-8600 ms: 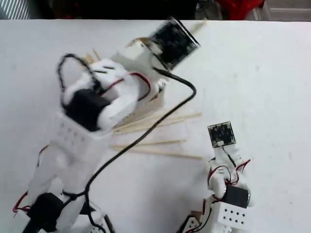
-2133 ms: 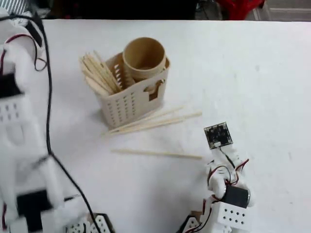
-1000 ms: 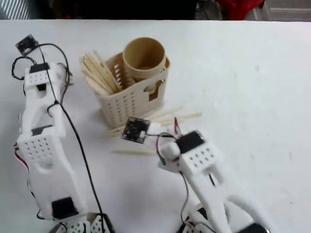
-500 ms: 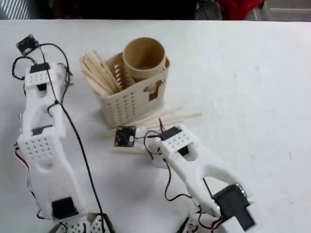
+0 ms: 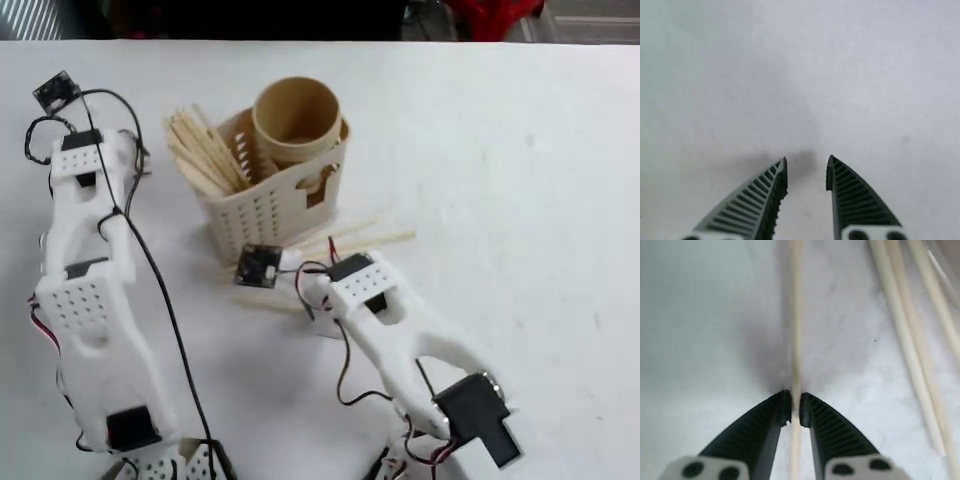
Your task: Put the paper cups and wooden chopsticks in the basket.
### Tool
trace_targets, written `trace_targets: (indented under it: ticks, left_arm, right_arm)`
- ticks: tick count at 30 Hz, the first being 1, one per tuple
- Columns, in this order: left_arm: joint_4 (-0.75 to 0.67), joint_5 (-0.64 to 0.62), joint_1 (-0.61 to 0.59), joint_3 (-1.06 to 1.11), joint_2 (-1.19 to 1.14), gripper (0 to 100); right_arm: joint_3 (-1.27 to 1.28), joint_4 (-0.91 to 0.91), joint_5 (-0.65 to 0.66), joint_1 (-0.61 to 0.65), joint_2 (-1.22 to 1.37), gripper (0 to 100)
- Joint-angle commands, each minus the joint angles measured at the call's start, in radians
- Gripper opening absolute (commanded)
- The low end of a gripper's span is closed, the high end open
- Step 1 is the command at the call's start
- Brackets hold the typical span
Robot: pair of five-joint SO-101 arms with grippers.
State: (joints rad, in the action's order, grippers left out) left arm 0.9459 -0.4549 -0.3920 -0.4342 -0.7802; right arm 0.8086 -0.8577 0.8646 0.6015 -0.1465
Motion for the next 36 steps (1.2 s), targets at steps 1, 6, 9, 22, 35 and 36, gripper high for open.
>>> trace_targets:
  ticks: [1, 6, 9, 22, 35, 36]
  left_arm:
    - [-0.005, -0.008, 0.013, -0.054, 0.005, 15]
    - [-0.026, -0.006, 0.013, -0.048, 0.005, 15]
    - [-0.048, -0.006, 0.013, -0.046, 0.004, 15]
    - [-0.052, -0.006, 0.012, -0.044, 0.004, 15]
    - [-0.054, -0.005, 0.012, -0.044, 0.004, 15]
    - [-0.054, -0.005, 0.012, -0.044, 0.004, 15]
  right_arm:
    - [-0.015, -0.079, -0.011, 0.008, -0.182, 1.7]
    - [-0.037, -0.265, -0.071, 0.035, -0.510, 1.7]
    - [-0.117, -0.401, -0.147, 0.101, -0.731, 1.7]
    - [-0.713, -0.059, -0.578, 0.165, -0.590, 1.8]
    - [-0.732, 0.492, -0.689, 0.110, -0.168, 1.8]
    - [-0.730, 0.496, -0.689, 0.101, -0.153, 1.8]
